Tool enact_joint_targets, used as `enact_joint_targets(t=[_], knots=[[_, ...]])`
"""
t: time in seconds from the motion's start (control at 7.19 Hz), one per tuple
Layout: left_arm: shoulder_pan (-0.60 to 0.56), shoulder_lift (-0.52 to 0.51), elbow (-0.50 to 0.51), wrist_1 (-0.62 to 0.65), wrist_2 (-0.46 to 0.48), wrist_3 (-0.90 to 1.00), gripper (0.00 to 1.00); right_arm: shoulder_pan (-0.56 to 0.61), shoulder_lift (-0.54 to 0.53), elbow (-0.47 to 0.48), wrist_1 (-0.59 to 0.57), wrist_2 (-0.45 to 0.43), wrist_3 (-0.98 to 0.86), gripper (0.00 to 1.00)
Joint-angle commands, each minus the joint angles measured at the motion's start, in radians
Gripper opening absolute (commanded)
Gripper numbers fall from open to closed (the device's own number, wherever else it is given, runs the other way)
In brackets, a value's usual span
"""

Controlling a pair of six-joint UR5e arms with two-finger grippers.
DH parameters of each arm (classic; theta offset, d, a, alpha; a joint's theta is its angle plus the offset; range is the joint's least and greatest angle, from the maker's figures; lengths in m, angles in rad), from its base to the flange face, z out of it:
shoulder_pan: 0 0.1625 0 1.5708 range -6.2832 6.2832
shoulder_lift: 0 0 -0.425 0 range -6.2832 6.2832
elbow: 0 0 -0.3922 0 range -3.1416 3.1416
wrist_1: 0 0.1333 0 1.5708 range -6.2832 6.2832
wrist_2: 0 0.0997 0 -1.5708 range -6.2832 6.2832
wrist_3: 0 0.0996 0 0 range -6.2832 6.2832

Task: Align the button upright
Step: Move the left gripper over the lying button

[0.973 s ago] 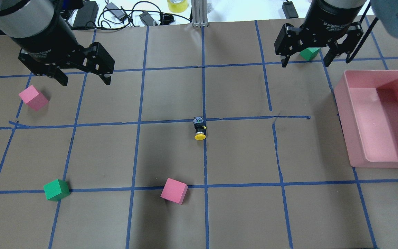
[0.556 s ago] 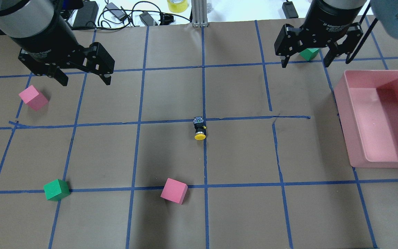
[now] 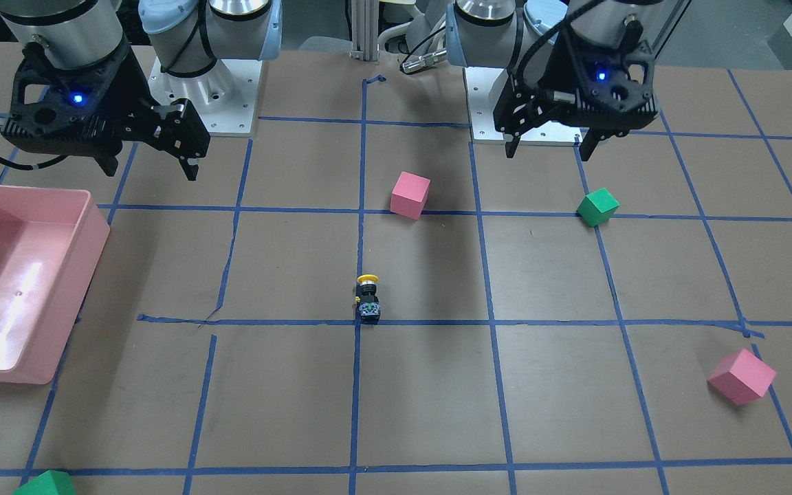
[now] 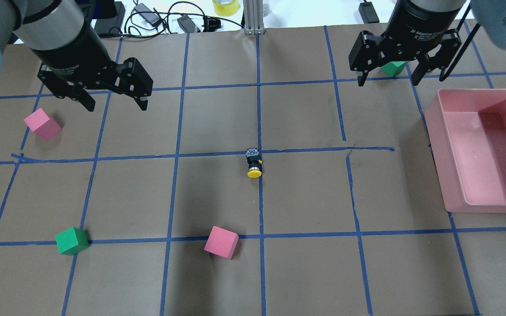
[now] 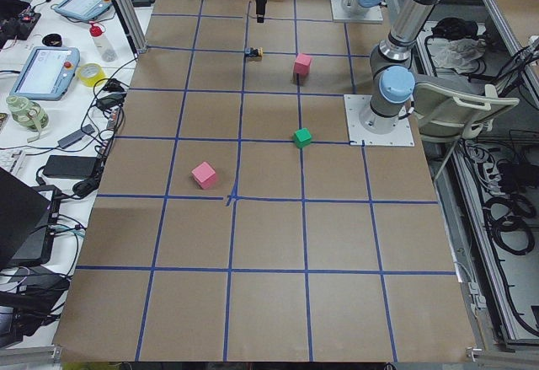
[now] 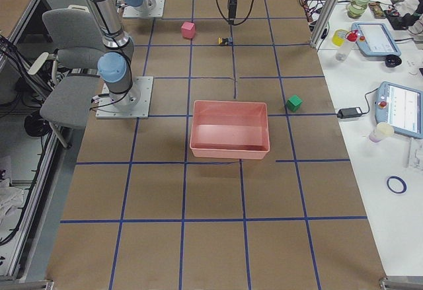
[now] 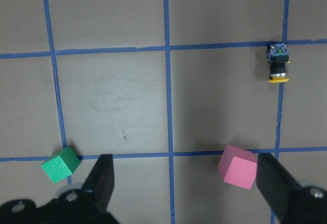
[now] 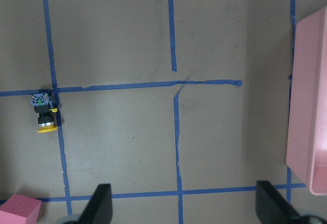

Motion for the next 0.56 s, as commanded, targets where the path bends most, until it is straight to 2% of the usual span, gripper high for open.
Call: enact_joint_targets(t=[0.0, 0.28, 0.42], knots=[[-0.051, 0.027, -0.140, 0.142, 0.006, -0.190, 1.00, -0.001, 0.000, 0.002, 0.001, 0.001, 0.000, 1.00], [-0.190, 0.022, -0.288, 0.427, 0.045, -0.307, 1.00, -0.001, 0.000, 0.007, -0.001, 0.001, 0.000, 1.00], [-0.282, 0.006, -0.405, 0.641, 0.132, -0.414, 1.00, -0.001, 0.000, 0.008, -0.001, 0.001, 0.000, 1.00]])
